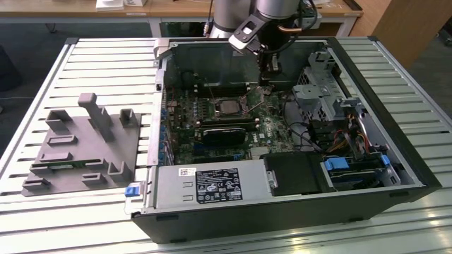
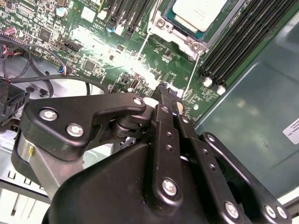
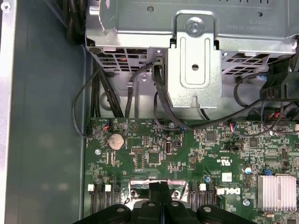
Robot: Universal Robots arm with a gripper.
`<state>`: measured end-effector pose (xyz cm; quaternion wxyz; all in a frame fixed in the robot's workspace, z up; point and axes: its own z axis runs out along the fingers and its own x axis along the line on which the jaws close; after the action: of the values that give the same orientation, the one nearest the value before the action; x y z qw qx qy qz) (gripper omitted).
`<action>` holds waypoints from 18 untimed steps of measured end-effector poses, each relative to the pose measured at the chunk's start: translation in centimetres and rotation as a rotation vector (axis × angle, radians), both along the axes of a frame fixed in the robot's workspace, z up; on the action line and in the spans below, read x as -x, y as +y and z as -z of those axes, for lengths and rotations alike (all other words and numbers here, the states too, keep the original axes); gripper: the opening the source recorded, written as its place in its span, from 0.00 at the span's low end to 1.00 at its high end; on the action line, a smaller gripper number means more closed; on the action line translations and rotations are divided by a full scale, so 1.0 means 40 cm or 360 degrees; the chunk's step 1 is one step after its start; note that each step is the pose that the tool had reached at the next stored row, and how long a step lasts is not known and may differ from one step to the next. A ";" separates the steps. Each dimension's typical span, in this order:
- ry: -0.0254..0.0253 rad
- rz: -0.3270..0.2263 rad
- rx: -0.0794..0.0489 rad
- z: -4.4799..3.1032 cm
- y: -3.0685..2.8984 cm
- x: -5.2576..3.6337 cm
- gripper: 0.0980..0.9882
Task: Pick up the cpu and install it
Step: 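Close the cpu cover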
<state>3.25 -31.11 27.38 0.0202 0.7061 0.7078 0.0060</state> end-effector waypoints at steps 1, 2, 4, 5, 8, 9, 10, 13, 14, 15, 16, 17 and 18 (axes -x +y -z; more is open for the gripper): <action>-0.00001 0.0000 0.0000 0.000 0.000 -0.001 0.01; 0.00000 0.0000 0.0000 0.000 0.000 -0.002 0.01; 0.00001 0.0000 0.0000 0.001 0.000 -0.006 0.01; 0.00000 0.0000 0.0000 0.002 0.000 -0.008 0.01; 0.00000 0.0000 0.0000 0.005 0.000 -0.014 0.01; 0.00000 0.0000 0.0000 0.006 0.000 -0.015 0.01; 0.00000 0.0000 0.0000 0.008 0.000 -0.017 0.01; 0.00000 0.0000 0.0000 0.016 0.000 -0.020 0.01; -0.00001 0.0000 0.0000 0.018 0.000 -0.021 0.01; 0.00000 0.0000 0.0000 0.020 0.000 -0.022 0.01; 0.00000 0.0000 0.0000 0.021 0.000 -0.024 0.01; 0.00002 0.0000 0.0000 0.022 0.000 -0.027 0.01; 0.00002 0.0000 0.0000 0.023 0.000 -0.030 0.01</action>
<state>4.44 -31.09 26.46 0.0202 0.7061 0.7078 0.0059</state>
